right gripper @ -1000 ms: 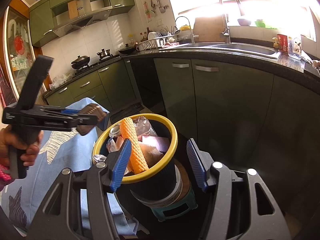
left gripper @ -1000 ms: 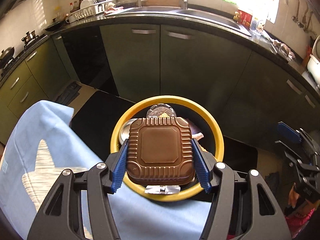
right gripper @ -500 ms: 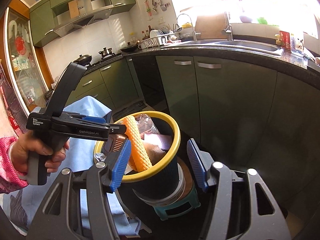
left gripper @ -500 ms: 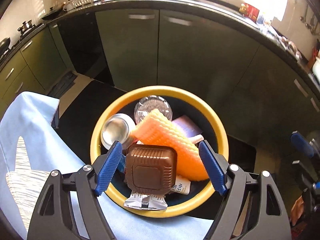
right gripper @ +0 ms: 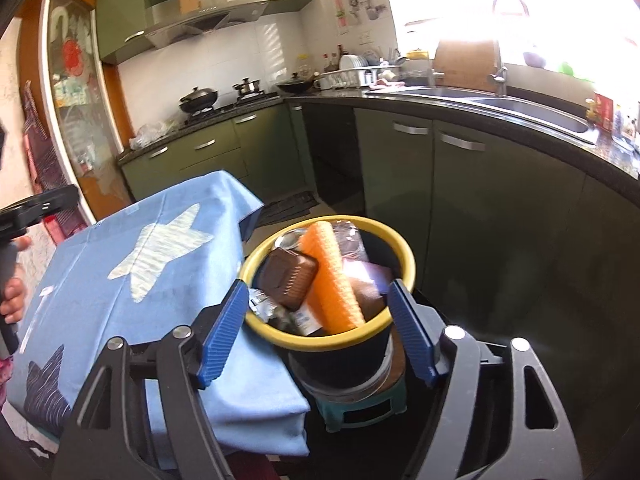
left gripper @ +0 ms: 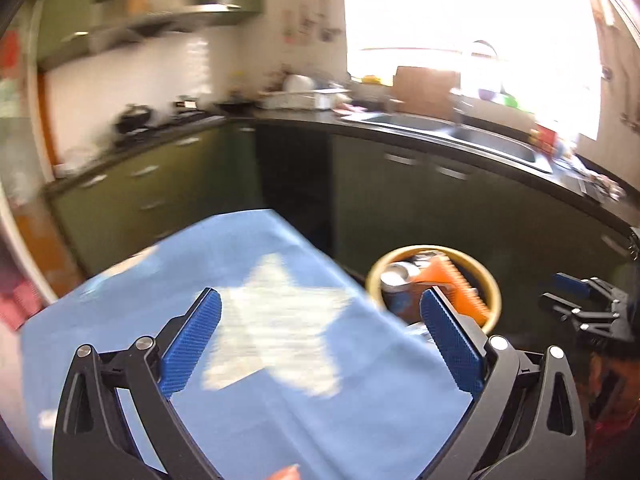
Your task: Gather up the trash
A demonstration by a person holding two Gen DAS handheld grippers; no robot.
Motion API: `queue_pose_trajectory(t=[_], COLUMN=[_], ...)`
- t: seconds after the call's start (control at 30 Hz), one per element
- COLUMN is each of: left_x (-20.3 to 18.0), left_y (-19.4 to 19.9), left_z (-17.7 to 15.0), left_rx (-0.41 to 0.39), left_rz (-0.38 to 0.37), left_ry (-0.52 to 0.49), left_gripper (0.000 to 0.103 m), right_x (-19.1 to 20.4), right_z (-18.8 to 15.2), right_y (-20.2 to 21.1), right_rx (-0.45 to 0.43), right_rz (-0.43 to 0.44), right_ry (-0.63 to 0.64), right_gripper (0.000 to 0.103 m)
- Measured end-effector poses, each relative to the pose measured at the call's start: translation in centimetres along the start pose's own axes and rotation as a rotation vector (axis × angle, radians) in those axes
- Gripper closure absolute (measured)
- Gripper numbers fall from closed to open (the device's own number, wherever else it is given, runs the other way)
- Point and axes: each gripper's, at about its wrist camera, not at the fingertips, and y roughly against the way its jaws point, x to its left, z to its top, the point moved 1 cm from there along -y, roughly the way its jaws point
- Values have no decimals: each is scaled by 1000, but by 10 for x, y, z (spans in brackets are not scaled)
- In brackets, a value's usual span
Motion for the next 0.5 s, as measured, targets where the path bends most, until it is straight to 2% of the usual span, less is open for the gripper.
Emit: queue_pose_trajectory(t=[0.03, 0.13, 0.23, 0.37, 0.5], left_x=[13, 62, 103, 139, 164], left_y=[14, 59, 99, 146, 196], left_z=[-6, -39, -70, -105, -131], left_rx=[-9, -11, -8, -15, -66], left_rz=[35, 186, 291, 367, 419], left_ry=[20, 96, 169, 254, 313], left_gripper=[5, 5, 5, 5, 5], right_x=[8, 30, 51, 78, 99], right_z=[0, 3, 9, 14, 16], right_y=[2, 10, 22, 40, 56], right_rx=[0, -16, -34, -59, -78], right_rz=[-8, -6, 29, 32, 46], right_ry=[14, 37, 48, 84, 112], right_gripper=[27, 7, 7, 7, 7])
